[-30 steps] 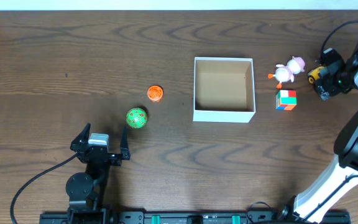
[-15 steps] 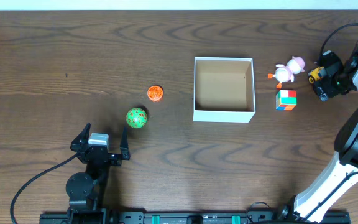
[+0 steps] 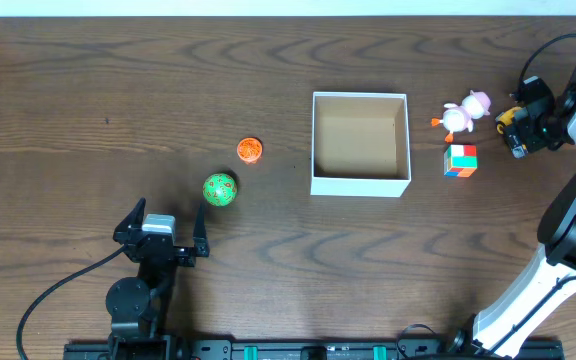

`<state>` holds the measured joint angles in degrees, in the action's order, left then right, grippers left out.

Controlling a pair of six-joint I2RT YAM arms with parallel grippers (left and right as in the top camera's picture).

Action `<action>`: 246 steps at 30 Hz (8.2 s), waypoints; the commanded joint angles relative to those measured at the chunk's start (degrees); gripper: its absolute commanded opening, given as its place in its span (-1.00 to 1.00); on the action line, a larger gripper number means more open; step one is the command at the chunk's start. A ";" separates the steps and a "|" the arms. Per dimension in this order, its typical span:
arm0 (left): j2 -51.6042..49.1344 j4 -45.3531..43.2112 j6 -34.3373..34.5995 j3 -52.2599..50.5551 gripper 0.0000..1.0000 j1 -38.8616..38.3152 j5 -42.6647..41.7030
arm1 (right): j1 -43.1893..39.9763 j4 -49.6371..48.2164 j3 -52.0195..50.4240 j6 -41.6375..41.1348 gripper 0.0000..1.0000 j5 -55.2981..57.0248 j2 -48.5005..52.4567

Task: Pack container
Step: 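Close the right gripper on the toy truck, then lift the truck and carry it over the white box, then lower the truck into the box and open the right gripper, then move the right gripper to the colour cube and grasp it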

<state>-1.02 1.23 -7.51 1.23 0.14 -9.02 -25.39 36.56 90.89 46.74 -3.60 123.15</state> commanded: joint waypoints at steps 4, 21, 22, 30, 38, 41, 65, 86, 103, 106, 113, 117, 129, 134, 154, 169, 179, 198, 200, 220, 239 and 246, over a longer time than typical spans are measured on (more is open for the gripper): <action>-0.07 1.95 0.28 -1.01 0.96 -0.22 -0.87 | -0.48 0.04 0.22 -1.42 0.96 -1.88 0.11; -0.07 1.95 0.28 -1.01 0.96 -0.22 -0.85 | -0.48 -0.61 0.22 -2.60 0.70 -2.45 0.11; -0.07 1.95 0.28 -1.01 0.96 -0.22 -0.87 | -0.46 -0.63 0.22 -2.62 0.69 -2.47 0.11; -0.07 1.95 0.28 -1.01 0.96 -0.22 -0.87 | -0.46 -1.95 0.24 -6.01 0.56 -2.49 0.09; -0.07 1.95 0.28 -1.01 0.96 -0.22 -0.87 | -0.46 -1.95 0.24 -5.99 0.46 -2.49 0.09; -0.07 1.95 0.28 -1.01 0.96 -0.22 -0.87 | -0.46 -1.90 0.24 -5.99 0.47 -2.71 0.09; -0.07 1.95 0.28 -1.01 0.96 -0.22 -0.85 | 0.83 -2.36 2.38 -15.02 -0.07 -6.93 0.07; -0.07 1.95 0.28 -1.01 0.96 -0.22 -0.87 | 7.41 5.20 14.45 -22.75 -0.22 -7.04 -4.55; -0.07 1.95 0.28 -1.01 0.96 -0.22 -0.87 | 35.85 23.45 23.85 -24.00 -0.18 -7.37 -12.55; -0.07 1.95 0.28 -1.01 0.96 -0.22 -0.87 | 40.09 26.14 23.78 -24.02 -0.18 -7.34 -12.52; -0.07 1.95 0.28 -1.01 0.96 -0.22 -0.87 | 44.44 30.75 23.63 -25.03 -0.13 -6.32 -11.65; -0.07 1.95 0.28 -1.01 0.96 -0.22 -0.87 | 44.85 33.68 23.63 -25.53 -0.10 -6.27 -10.01; -0.07 1.95 0.28 -1.01 0.96 -0.22 -0.87 | 45.31 34.64 23.26 -25.94 -0.02 -5.84 -4.85; -0.07 1.95 0.28 -1.01 0.96 -0.22 -0.87 | 45.29 35.06 23.26 -25.97 0.01 -5.81 -2.14; -0.07 1.95 0.28 -1.01 0.96 -0.22 -0.87 | 45.27 31.52 16.35 -26.14 0.19 -2.19 0.72; -0.07 1.95 0.28 -1.01 0.96 -0.22 -0.87 | 45.18 27.91 15.37 -25.97 0.31 0.79 0.48; -0.07 1.95 0.28 -1.01 0.96 -0.22 -0.87 | 45.33 32.85 27.96 -26.62 0.46 0.28 -1.81; -0.07 1.95 0.28 -1.01 0.96 -0.22 -0.85 | 29.86 58.99 45.16 -49.88 0.99 19.82 -6.78; -0.07 1.95 0.28 -1.01 0.96 -0.22 -0.87 | 26.97 60.78 43.41 -51.95 0.99 19.32 -6.80; -0.07 1.95 0.28 -1.01 0.96 -0.22 -0.87 | 19.76 34.29 3.69 -48.30 0.99 8.81 -6.99; -0.07 1.95 0.28 -1.01 0.96 -0.22 -0.87 | 18.64 16.11 -11.19 -44.48 0.98 9.33 -6.99; -0.07 1.95 0.28 -1.01 0.96 -0.22 -0.87 | 18.64 12.96 -11.19 -44.30 0.70 9.29 -6.99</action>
<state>-1.02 1.23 -7.51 1.23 0.14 -9.02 -6.57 50.04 79.79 2.11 5.61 116.20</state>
